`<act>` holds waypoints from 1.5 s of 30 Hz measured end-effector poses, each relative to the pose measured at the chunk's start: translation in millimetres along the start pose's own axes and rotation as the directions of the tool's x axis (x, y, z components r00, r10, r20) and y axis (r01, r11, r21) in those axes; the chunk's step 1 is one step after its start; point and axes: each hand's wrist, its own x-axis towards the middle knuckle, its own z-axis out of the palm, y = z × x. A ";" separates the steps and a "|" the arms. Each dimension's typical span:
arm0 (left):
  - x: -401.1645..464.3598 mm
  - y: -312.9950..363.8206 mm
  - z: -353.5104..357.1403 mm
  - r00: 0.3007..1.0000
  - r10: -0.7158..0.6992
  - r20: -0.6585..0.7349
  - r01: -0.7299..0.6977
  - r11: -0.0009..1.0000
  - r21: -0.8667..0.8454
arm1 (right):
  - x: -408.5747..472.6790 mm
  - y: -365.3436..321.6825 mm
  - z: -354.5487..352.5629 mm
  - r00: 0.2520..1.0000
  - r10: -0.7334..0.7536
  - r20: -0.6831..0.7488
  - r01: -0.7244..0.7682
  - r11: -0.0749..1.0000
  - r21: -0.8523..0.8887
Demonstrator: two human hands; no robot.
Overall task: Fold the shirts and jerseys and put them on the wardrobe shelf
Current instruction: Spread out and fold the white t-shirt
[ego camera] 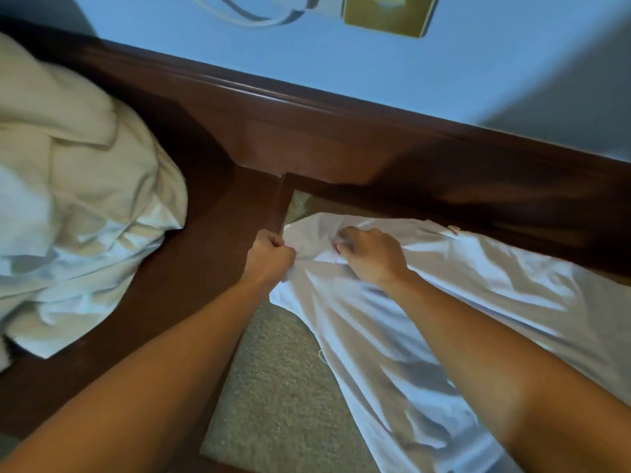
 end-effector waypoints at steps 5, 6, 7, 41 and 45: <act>15.9 13.2 -11.5 0.994 -0.058 0.093 0.046 0.991 0.123 | 3.2 -8.3 10.1 0.997 -0.033 -0.072 0.025 0.994 -0.102; 17.3 16.1 -12.7 0.998 -0.005 0.060 -0.008 0.974 0.226 | 3.8 -9.7 12.0 0.995 -0.026 -0.092 0.016 0.993 -0.116; 17.9 19.0 -13.9 0.997 0.076 0.003 -0.074 0.951 0.302 | 5.5 -10.6 13.5 0.993 -0.011 -0.118 -0.004 0.992 -0.128; -325.6 -137.5 160.6 0.402 0.491 0.773 -0.891 0.016 0.453 | -466.1 112.6 69.4 0.799 0.288 -0.527 -0.252 0.957 0.142; -335.3 -142.1 139.5 0.418 0.576 0.702 -0.872 0.037 0.489 | -489.0 121.7 88.2 0.798 0.395 -0.455 -0.372 0.917 0.143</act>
